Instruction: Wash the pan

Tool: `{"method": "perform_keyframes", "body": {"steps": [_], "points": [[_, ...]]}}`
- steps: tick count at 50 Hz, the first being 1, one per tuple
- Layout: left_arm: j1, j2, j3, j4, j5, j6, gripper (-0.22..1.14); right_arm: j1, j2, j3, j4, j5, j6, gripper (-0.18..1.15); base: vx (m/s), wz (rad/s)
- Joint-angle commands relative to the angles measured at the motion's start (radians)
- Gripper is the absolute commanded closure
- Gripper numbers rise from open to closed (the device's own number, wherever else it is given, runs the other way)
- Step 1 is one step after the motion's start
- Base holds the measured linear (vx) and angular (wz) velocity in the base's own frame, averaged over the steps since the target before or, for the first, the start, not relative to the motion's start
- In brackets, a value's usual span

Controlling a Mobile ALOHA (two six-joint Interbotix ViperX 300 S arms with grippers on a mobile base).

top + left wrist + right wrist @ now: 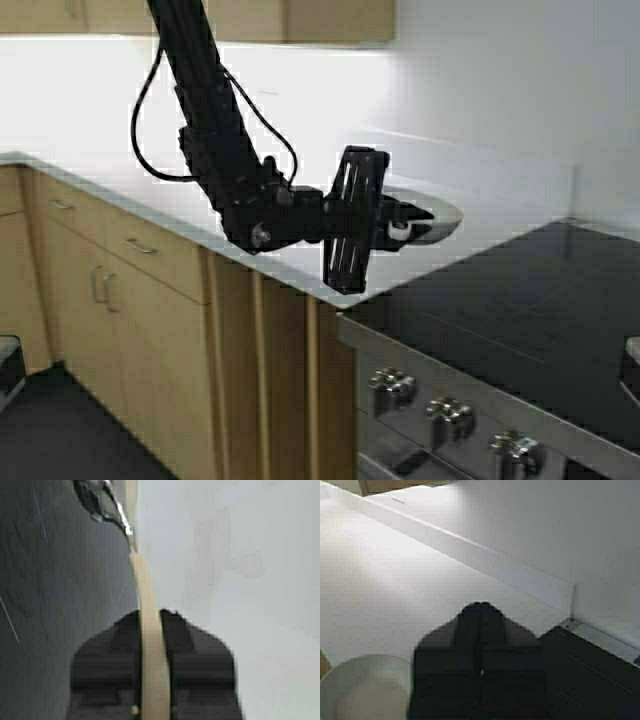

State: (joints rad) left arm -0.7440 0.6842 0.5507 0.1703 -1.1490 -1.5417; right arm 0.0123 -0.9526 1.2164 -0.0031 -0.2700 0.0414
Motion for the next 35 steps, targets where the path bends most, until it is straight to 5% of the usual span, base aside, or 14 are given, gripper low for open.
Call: {"method": "perform_keyframes", "body": {"steps": [1, 35], "points": [[0.003, -0.097, 0.034, -0.006, -0.031, 0.026, 0.89, 0.003, 0.011, -0.018, -0.002, -0.006, 0.0, 0.9, 0.08, 0.41], [0.023, -0.143, 0.143, -0.032, -0.098, 0.086, 0.89, 0.064, 0.026, -0.026, -0.005, 0.0, -0.003, 0.9, 0.1, 0.47]]}}
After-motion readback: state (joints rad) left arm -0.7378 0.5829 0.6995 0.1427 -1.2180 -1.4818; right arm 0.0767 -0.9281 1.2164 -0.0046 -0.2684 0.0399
